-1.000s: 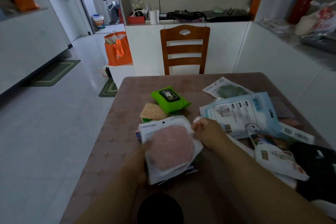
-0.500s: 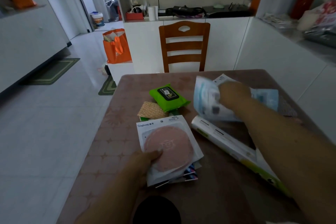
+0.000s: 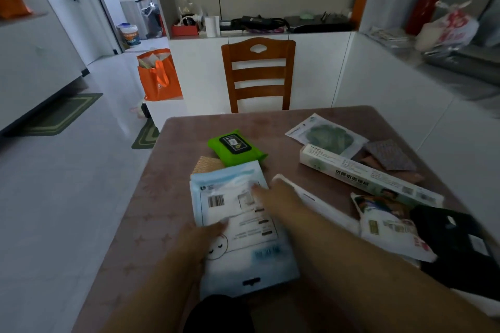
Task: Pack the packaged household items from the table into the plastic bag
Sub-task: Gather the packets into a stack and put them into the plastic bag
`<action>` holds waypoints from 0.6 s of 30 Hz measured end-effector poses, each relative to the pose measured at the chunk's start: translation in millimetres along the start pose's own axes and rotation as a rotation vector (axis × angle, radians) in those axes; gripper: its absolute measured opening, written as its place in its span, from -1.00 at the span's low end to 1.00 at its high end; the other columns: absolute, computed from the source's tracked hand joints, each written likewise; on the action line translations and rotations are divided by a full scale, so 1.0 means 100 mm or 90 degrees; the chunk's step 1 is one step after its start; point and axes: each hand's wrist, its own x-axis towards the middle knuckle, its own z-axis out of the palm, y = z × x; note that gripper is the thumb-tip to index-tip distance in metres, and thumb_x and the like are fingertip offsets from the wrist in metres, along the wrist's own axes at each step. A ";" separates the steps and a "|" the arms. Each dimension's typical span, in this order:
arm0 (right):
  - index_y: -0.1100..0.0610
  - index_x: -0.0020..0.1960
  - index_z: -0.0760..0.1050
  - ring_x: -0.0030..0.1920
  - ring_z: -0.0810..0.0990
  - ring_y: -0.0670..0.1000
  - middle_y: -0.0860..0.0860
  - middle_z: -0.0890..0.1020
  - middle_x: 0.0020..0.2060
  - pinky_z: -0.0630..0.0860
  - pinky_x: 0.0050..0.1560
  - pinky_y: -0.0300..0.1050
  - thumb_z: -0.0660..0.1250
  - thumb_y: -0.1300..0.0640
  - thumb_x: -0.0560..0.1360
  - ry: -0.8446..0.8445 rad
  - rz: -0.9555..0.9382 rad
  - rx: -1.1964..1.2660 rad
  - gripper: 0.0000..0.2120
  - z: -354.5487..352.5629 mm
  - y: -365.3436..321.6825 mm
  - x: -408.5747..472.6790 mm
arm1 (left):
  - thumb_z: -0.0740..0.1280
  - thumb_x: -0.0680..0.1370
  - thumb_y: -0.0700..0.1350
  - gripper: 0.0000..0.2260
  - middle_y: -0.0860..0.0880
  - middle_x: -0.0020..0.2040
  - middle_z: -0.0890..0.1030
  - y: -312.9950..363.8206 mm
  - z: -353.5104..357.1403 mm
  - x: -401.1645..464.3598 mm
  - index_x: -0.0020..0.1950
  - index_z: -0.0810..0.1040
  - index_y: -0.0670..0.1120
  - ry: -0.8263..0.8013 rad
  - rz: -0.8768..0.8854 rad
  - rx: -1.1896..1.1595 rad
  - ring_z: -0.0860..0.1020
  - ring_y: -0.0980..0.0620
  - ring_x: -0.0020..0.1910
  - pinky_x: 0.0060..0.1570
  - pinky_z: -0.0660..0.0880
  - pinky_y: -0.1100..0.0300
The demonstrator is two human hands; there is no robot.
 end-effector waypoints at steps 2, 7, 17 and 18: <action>0.07 -0.18 0.46 -0.28 0.54 -0.03 -0.05 0.53 -0.30 0.41 -0.33 -0.21 0.25 -0.21 0.45 0.147 -0.051 -0.065 -0.67 -0.28 -0.03 0.15 | 0.49 0.38 -0.22 -0.75 -0.25 -0.15 0.72 0.08 0.04 0.01 0.03 0.63 -0.25 -0.005 0.017 -0.024 0.70 -0.24 -0.20 -0.32 0.63 -0.08; 0.17 0.17 0.50 0.02 0.57 0.13 0.13 0.62 0.07 0.51 0.00 -0.01 0.20 -0.21 0.47 0.342 -0.048 -0.260 -0.50 -1.03 0.11 0.59 | 0.46 0.39 -0.20 -0.73 -0.26 -0.09 0.71 0.25 0.24 0.03 0.07 0.62 -0.20 -0.049 0.012 -0.089 0.70 -0.23 -0.17 -0.34 0.63 -0.09; 0.22 0.42 0.30 0.33 0.40 0.23 0.23 0.39 0.38 0.37 0.31 0.07 0.00 -0.27 0.53 0.098 0.078 -0.376 -0.32 -1.28 0.55 1.04 | 0.42 0.40 -0.21 -0.63 -0.31 0.01 0.68 0.28 0.51 0.13 0.20 0.55 -0.22 -0.103 0.008 -0.088 0.67 -0.32 -0.06 -0.23 0.63 -0.19; 0.23 0.35 0.37 0.27 0.44 0.24 0.23 0.45 0.32 0.41 0.26 0.07 0.06 -0.24 0.53 0.149 0.082 -0.334 -0.37 -1.32 0.56 1.10 | 0.43 0.38 -0.20 -0.61 -0.31 0.02 0.68 0.28 0.52 0.15 0.20 0.55 -0.22 -0.107 0.008 -0.088 0.66 -0.33 -0.05 -0.21 0.63 -0.20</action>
